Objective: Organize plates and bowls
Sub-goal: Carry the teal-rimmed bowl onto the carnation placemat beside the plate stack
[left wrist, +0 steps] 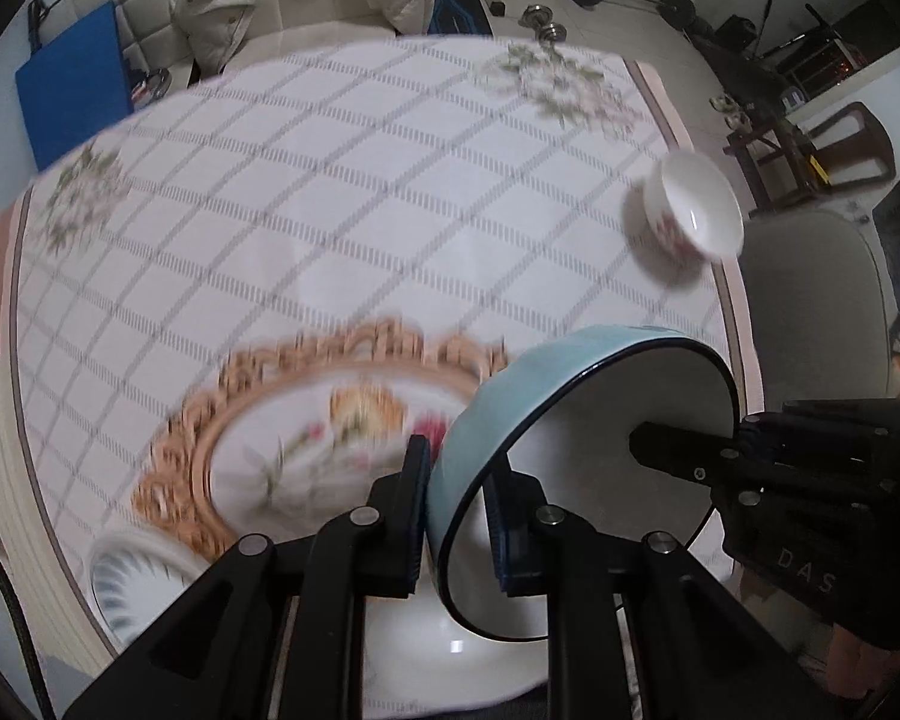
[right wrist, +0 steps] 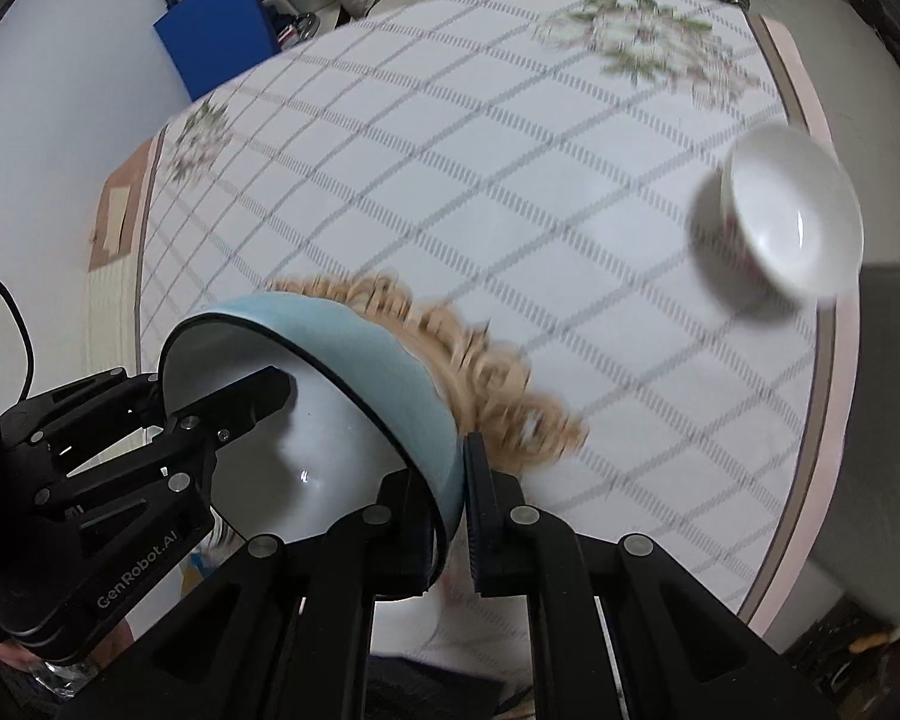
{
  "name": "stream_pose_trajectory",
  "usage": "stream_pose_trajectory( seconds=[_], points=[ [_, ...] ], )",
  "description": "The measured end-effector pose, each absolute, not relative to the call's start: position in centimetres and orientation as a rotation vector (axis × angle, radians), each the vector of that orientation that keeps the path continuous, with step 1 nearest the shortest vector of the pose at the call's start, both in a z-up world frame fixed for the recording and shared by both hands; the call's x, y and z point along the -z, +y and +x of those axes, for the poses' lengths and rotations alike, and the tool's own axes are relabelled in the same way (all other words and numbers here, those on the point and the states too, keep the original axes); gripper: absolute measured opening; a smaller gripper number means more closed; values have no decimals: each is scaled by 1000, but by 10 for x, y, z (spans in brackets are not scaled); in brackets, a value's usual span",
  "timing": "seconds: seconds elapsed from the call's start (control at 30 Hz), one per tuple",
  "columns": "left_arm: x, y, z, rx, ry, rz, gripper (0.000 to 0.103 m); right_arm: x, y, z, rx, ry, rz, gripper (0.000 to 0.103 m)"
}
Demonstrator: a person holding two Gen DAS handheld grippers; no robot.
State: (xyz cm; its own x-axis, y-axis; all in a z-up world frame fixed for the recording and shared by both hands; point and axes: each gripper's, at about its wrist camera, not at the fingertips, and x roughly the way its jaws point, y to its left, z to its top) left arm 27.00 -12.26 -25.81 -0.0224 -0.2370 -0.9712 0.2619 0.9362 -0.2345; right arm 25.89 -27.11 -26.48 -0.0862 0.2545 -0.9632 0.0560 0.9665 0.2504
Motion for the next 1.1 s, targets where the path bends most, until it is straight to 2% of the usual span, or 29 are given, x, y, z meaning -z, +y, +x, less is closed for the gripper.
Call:
stream_pose_trajectory(
  seconds=[0.37,0.5,1.1],
  points=[
    [301,-77,185,346,1649,13,15,300,-215,169,-158,1721,164,10],
    [317,-71,177,320,1673,34,15,314,-206,163,-150,1739,160,9],
    [330,-100,173,292,1607,261,15,341,-202,151,-76,1785,86,12]
  ],
)
